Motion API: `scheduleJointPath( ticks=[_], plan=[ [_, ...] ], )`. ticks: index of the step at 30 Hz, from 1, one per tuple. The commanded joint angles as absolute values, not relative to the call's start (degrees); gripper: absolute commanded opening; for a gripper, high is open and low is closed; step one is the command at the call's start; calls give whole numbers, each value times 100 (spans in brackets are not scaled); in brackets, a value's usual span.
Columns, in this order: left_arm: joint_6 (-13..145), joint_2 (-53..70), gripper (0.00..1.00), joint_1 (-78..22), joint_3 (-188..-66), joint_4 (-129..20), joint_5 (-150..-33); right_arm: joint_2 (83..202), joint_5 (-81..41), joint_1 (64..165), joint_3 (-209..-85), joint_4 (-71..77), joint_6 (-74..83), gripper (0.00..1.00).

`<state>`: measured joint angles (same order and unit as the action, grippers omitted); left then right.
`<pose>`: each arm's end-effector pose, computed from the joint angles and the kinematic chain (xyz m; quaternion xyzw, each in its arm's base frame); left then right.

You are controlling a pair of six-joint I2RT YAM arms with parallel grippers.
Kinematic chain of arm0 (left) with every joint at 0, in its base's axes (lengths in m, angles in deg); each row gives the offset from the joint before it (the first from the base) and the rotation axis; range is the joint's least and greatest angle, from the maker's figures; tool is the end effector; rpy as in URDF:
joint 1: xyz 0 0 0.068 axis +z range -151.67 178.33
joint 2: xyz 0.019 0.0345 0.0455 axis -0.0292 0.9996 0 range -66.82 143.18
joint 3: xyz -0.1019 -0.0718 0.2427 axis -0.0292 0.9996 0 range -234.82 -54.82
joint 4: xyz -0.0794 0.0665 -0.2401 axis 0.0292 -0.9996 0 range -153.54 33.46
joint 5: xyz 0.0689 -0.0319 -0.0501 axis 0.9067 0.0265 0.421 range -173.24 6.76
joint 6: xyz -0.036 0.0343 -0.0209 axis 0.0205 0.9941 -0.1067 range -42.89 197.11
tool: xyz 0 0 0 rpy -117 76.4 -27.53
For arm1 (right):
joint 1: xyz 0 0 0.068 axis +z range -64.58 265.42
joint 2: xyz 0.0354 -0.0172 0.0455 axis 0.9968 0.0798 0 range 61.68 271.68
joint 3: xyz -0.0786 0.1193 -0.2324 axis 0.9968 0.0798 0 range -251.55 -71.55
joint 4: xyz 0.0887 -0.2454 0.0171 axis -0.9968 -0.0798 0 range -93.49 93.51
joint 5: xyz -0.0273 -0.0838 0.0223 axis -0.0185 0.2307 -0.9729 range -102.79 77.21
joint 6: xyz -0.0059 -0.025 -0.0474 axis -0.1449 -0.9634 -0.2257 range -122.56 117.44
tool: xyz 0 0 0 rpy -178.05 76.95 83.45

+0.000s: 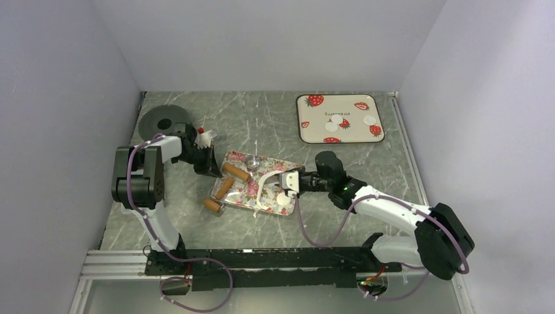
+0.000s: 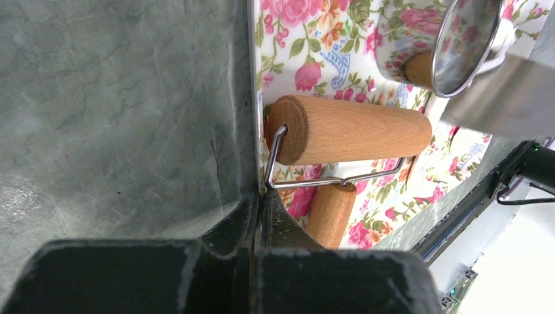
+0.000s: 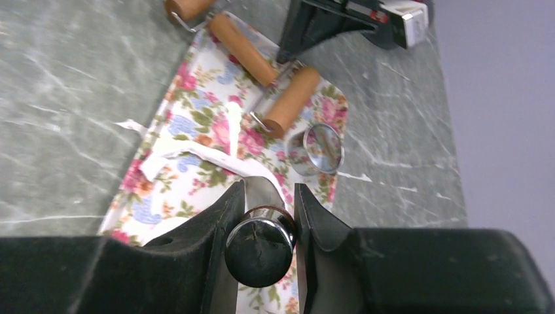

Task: Roll out the dumpling wrappers from the dough
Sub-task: Scoop the dumpling wrapper from the work surface.

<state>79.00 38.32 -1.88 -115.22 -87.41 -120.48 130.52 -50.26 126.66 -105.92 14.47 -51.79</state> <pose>0.3306 -0.0227 0.1394 0.0571 0.9393 -0.3150 0.1233 0.1770 0.1840 0.2297 -0.6863 0.4327 0.2318 0.5366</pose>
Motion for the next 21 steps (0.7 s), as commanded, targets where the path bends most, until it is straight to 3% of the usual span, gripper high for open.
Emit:
scheduleJointPath(
  ticks=[1, 8, 15, 21],
  plan=[
    [8032, 3538, 0, -216, -11451, -8630, -12166, 13370, -4293, 12498, -10160, 2004, -5061, 0],
    [8028, 3511, 0, -220, -11458, -8637, -12183, 13767, -4456, 12434, -11054, 1639, -4935, 0],
    [7997, 3395, 0, -220, -11432, -8572, -12186, 12960, -4996, 12445, -11398, 843, -4156, 0],
    [7970, 3382, 0, -221, -11415, -8512, -12218, 12443, -4262, 12438, -11635, 686, -2674, 0]
  ],
)
